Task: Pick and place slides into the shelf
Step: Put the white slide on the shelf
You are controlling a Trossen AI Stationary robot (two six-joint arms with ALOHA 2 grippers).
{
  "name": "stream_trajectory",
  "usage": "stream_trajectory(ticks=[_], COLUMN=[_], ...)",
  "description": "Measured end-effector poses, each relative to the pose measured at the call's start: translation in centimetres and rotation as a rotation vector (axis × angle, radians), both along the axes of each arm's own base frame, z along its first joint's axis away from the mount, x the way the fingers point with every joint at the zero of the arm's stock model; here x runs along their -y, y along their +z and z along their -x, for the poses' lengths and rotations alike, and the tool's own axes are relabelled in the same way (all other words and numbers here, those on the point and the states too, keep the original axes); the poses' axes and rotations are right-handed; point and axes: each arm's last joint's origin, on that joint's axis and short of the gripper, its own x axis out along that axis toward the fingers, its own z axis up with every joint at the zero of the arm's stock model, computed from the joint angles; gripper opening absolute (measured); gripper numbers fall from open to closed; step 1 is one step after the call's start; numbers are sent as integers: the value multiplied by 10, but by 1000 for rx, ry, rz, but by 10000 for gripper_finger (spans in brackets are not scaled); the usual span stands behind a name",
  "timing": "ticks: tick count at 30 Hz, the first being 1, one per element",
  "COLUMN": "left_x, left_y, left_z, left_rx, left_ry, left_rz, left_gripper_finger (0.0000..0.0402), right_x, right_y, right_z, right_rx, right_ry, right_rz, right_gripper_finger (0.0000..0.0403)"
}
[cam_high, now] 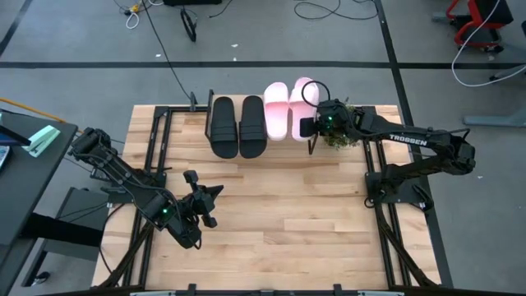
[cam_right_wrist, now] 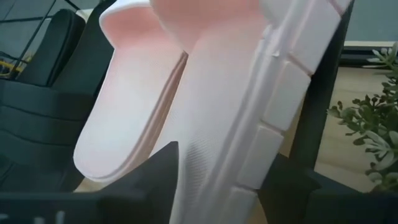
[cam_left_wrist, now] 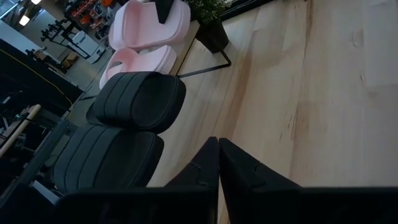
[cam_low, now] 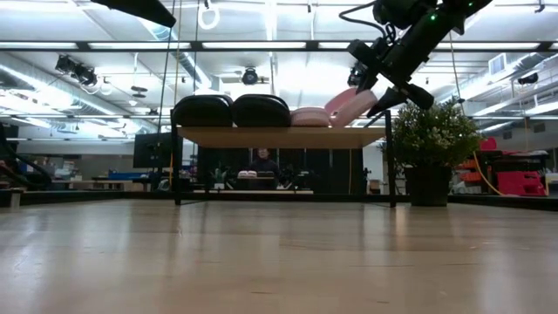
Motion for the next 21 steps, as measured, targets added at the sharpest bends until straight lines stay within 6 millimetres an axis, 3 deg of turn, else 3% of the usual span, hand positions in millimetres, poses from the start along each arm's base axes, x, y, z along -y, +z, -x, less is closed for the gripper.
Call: stream_trajectory(ticks=[8, 17, 21], left_x=[0, 0, 0], left_y=[0, 0, 0], left_z=[0, 0, 0], left_rx=[0, 0, 0], left_ry=[0, 0, 0], left_rz=[0, 0, 0], left_gripper_finger=[22, 14, 21], right_x=[0, -1, 0], right_y=[0, 1, 11], right_z=[0, 0, -2], right_rx=[-13, 2, 29], right_ry=[15, 33, 43], right_rz=[13, -11, -5], right_gripper_finger=[233, 227, 224])
